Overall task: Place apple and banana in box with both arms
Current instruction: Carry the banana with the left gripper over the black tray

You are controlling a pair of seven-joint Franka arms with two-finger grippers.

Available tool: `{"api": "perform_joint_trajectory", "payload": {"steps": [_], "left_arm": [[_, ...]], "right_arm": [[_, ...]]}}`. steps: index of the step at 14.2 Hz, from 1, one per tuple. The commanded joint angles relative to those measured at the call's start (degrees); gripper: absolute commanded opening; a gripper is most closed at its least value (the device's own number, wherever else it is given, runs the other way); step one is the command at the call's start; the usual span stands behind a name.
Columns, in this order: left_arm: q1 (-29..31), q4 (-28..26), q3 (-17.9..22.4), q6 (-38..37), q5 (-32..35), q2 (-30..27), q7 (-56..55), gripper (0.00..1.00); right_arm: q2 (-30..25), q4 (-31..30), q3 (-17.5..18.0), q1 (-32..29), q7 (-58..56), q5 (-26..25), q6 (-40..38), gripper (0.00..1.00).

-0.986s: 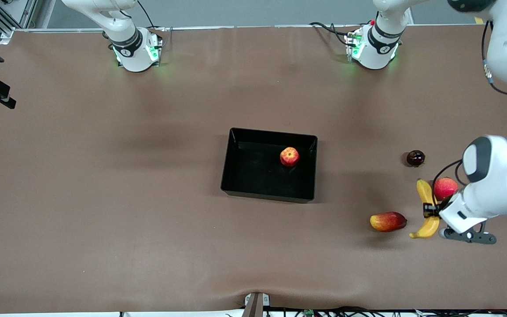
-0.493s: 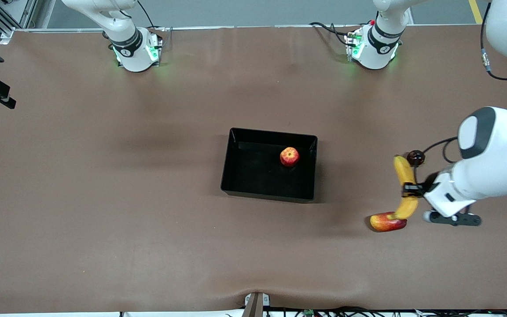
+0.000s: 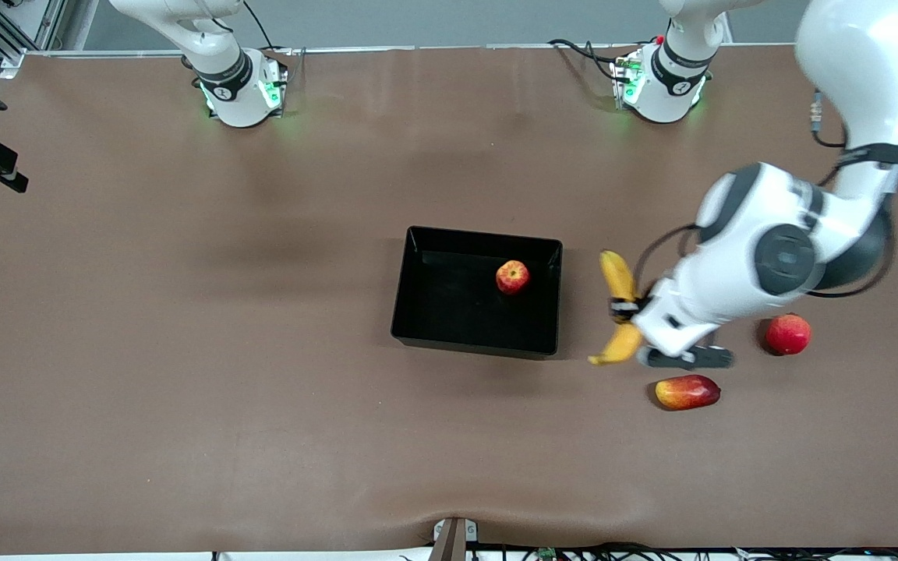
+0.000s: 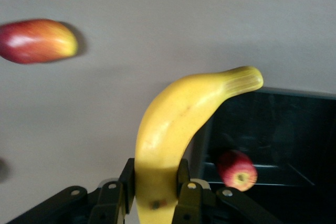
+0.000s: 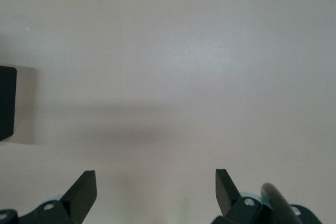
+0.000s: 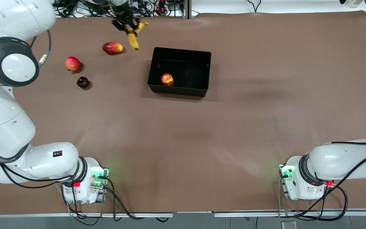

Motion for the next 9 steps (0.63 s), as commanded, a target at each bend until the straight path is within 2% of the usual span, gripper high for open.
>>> {"api": "perform_joint_trajectory", "payload": {"steps": [1, 4, 9], "left_arm": [[-5.21, 0.0, 0.15, -0.61, 1.97, 0.01, -8.45, 0.0], [-11.19, -0.09, 0.23, 0.87, 3.03, 1.68, -20.48, 0.0], [-16.38, -2.11, 0.24, 3.87, 3.47, 3.88, -41.94, 0.0]], "right_arm": [[-0.05, 0.19, 0.73, -1.0, -0.13, -0.66, -0.07, 1.0], [-0.05, 0.19, 0.65, -1.0, -0.13, -0.66, -0.07, 1.0], [-0.05, 0.19, 0.65, -1.09, -0.13, -0.66, -0.07, 1.0]]}}
